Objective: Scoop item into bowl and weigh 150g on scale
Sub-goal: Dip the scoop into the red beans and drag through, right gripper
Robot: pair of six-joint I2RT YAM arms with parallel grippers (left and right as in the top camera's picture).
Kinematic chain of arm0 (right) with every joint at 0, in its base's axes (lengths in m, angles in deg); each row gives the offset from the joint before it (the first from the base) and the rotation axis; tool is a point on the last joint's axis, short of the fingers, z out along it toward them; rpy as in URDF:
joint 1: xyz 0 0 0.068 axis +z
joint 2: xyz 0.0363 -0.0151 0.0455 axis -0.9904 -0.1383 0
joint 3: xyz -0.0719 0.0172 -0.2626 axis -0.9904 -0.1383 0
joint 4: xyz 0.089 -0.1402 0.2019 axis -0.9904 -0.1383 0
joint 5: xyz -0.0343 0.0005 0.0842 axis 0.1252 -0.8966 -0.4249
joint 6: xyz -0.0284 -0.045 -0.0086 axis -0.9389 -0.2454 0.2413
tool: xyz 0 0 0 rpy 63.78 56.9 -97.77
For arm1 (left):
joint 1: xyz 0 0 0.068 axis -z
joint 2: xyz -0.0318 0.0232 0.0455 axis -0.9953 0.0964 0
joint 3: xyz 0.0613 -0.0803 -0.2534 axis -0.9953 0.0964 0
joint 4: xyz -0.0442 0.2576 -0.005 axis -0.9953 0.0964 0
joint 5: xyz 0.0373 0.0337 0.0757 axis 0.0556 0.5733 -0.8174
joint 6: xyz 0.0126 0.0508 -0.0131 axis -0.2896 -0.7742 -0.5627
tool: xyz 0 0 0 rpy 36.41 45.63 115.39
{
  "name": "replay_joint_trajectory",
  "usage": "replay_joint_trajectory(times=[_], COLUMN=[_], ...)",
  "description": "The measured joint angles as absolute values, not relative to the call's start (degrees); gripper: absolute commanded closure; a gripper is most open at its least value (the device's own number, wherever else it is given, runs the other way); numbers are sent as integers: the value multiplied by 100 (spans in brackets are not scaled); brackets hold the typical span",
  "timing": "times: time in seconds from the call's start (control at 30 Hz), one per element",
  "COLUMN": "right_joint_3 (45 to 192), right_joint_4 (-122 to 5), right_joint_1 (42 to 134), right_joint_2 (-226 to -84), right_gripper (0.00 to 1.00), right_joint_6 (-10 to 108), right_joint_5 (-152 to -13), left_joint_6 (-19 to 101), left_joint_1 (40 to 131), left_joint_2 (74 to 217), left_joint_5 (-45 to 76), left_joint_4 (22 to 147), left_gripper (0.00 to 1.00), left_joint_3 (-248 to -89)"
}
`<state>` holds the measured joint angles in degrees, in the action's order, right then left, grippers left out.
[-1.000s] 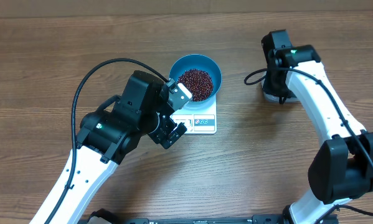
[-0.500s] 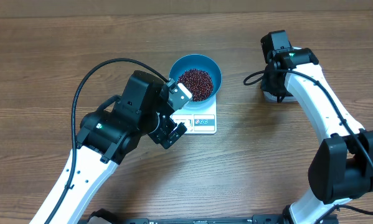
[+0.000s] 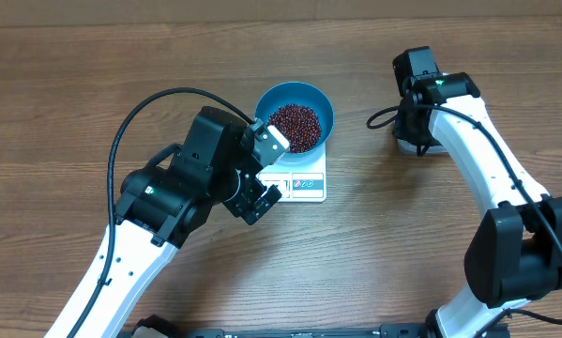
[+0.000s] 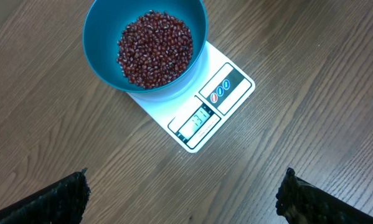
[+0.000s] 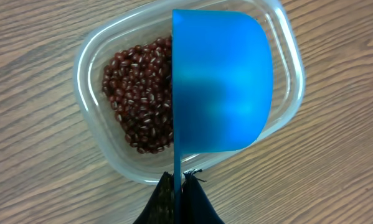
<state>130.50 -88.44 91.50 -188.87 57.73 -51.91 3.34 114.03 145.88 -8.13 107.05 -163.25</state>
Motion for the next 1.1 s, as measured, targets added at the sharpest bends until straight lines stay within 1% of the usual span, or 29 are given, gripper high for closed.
replay_joint_trajectory(times=[0.3,0.7,1.1], right_joint_3=[13050,13050,13050], right_joint_4=[-8846,-8752,-8571], right_joint_1=[9150,9150,9083], right_joint_2=[-18946,-19143,-19145], right_gripper=[96,96,96], right_joint_6=[5878,5900,5968], right_joint_5=[-5556,-5698,-6406], left_joint_6=[334,334,334], left_joint_1=[11403,11403,11403], left_joint_2=[14588,14588,14588], left_joint_5=[-810,-813,-810], left_joint_4=[10705,10705,10705], left_gripper=[0,0,0], left_joint_3=[-16325,-16325,-16325])
